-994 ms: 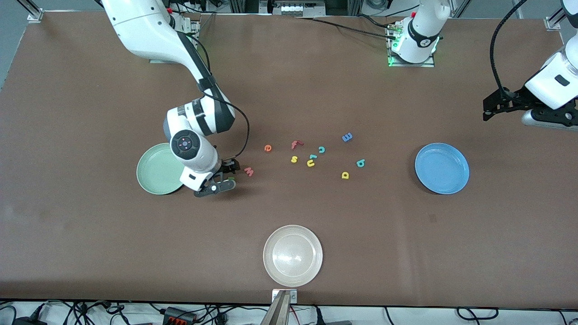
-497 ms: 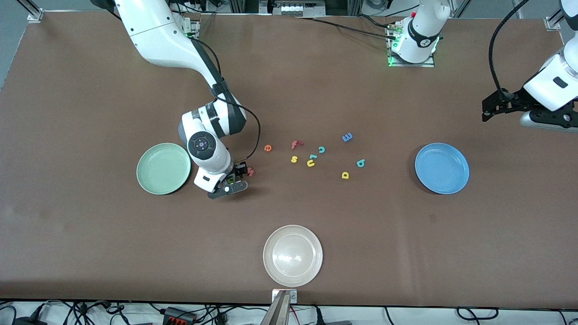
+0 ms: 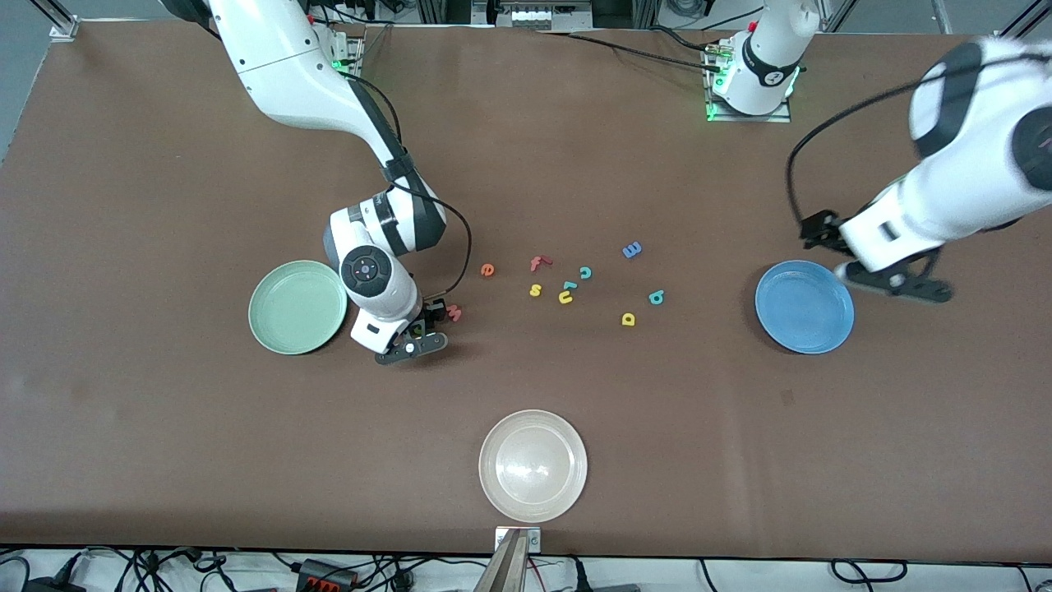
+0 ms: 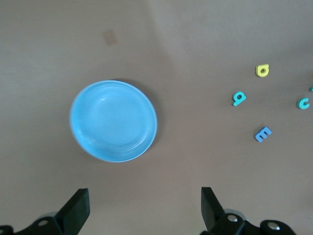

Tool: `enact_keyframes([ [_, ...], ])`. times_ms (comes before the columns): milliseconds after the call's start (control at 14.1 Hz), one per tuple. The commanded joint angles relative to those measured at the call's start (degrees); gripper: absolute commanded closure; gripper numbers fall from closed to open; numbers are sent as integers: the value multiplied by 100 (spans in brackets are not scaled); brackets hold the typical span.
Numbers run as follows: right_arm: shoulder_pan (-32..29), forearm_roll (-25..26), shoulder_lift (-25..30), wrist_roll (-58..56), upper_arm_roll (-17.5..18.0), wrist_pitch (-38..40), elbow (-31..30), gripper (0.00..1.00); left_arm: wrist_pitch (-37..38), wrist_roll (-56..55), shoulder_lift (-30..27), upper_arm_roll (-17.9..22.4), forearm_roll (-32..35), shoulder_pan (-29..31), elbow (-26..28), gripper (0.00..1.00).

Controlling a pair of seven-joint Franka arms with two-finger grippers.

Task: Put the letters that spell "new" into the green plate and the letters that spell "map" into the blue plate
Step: 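Lift the green letter with the right gripper while the left gripper grasps yellow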

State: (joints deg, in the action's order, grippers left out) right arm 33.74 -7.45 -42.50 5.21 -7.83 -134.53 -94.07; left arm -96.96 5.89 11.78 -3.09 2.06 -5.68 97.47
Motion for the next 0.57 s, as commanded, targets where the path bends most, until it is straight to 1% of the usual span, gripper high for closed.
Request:
enact_keyframes([
  [0, -78, -204, -127, 42, 10, -3, 134, 53, -321, -96, 447, 28, -100, -328, -167, 0],
  [142, -78, -213, -153, 50, 10, -4, 143, 55, -647, -211, 790, 19, -118, -424, -149, 0],
  [213, -69, -213, -153, 103, 10, -4, 143, 55, -805, -472, 939, 19, -197, -564, -149, 0],
  [355, -60, -213, -153, 226, 10, -4, 143, 55, -1226, -1393, 1194, 19, -355, -793, -123, 0],
  [497, -60, -213, -153, 226, 10, -4, 169, 55, -1674, -1879, 1493, 19, -373, -1056, -88, 0],
])
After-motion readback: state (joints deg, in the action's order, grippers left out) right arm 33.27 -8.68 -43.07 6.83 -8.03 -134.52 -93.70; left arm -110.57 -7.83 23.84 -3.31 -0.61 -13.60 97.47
